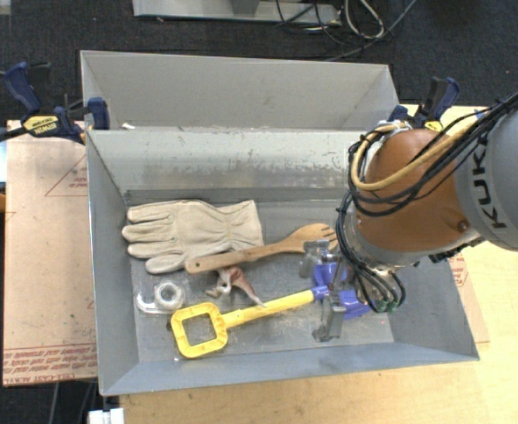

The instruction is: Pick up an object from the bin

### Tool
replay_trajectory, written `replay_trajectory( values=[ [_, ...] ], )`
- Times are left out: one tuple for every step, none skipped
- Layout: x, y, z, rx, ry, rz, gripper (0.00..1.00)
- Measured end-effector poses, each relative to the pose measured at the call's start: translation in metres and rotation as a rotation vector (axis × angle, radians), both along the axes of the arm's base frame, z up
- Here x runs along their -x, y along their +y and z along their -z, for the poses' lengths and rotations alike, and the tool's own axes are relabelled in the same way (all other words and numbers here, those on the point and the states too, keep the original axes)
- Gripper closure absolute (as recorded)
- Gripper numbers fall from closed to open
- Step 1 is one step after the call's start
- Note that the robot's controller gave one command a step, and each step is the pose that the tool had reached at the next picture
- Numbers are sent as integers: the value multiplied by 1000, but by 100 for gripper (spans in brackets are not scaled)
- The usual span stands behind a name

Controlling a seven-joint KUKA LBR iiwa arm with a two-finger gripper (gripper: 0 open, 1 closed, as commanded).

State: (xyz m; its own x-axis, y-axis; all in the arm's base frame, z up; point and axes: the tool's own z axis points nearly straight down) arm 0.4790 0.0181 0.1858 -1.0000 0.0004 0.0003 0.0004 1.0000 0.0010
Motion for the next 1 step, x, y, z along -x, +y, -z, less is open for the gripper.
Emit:
replay_trajectory(
  values=[
    [-20,58,118,-2,1,-60,0]
  ],
)
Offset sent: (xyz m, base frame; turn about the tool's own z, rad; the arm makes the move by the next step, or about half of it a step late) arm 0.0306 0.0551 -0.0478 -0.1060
